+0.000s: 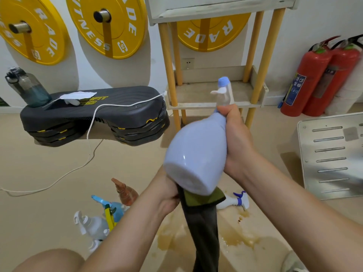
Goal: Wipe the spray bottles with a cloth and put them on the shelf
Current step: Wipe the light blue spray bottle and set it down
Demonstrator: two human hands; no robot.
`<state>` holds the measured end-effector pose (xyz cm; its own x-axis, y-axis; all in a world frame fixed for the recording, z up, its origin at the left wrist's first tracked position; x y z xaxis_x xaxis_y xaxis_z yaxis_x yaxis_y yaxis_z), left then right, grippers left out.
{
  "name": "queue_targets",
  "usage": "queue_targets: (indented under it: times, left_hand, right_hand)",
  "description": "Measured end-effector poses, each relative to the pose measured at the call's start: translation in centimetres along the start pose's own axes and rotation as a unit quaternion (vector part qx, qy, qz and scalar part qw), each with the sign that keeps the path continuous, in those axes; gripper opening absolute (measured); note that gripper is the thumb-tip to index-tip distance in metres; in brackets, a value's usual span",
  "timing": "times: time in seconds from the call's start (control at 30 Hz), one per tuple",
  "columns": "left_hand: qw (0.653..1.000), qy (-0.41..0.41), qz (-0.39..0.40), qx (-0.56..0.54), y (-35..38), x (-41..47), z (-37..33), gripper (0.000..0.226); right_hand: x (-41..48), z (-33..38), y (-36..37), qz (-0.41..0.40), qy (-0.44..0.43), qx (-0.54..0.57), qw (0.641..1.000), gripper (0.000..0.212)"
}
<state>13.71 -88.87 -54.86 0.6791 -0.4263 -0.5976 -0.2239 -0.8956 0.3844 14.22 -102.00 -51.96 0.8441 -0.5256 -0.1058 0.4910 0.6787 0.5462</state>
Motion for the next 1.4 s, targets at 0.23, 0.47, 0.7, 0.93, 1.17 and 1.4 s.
queue_targets:
  times: [0.23,0.47,0.7,0.93,1.17,1.4]
  left_hand:
    - [0.99,0.117,-0.05,0.056,-1.3,1.0,-1.7,0.019]
    - [0.939,0.338,-0.019,0.053,-0.2,-2.1,-6.0,0.014]
    - [0.796,0.489,-0.115,0.337,2.5,-3.1,-5.5,0.025]
    - [0.941,0.303,-0.108,0.106,0.7,-1.2,-4.0,0.026]
    - [0.846,0.433,-0.135,0.279,2.2,-2.8,-3.9,0.049]
    - [0.973,0.155,-0.058,0.159,0.2,-0.5,-4.5,0.024]
  right_hand:
    - [1.7,2.0,-3.4,-0.12,-0.011,-0.004,0.993,0.02]
    - [1.1,0.4,-4.2,-0.167,-0.019,0.023,0.985,0.02]
    - [-1.3,-3.9,-2.1,-0.144,0.077,0.059,0.985,0.03]
    - [-0.9,-2.6,-2.3,-0.161,0.038,0.01,0.986,0.019]
    - [-0.9,-3.3,-2.0,-0.149,0.052,0.016,0.987,0.028]
    - [-0.7,-0.4,-1.1,-0.021,-0.037,-0.173,0.984,0.029]
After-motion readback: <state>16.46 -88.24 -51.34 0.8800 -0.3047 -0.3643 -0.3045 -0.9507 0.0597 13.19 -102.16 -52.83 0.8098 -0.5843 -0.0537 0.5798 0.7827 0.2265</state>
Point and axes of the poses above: each hand's wrist, its own x-axis towards the middle knuckle, its own y-axis out of the palm, z = x × y, the point moved 6 cm from there along x, towards the middle knuckle, and after that the axes turned 13 degrees about -y, right-handed, at the moved point
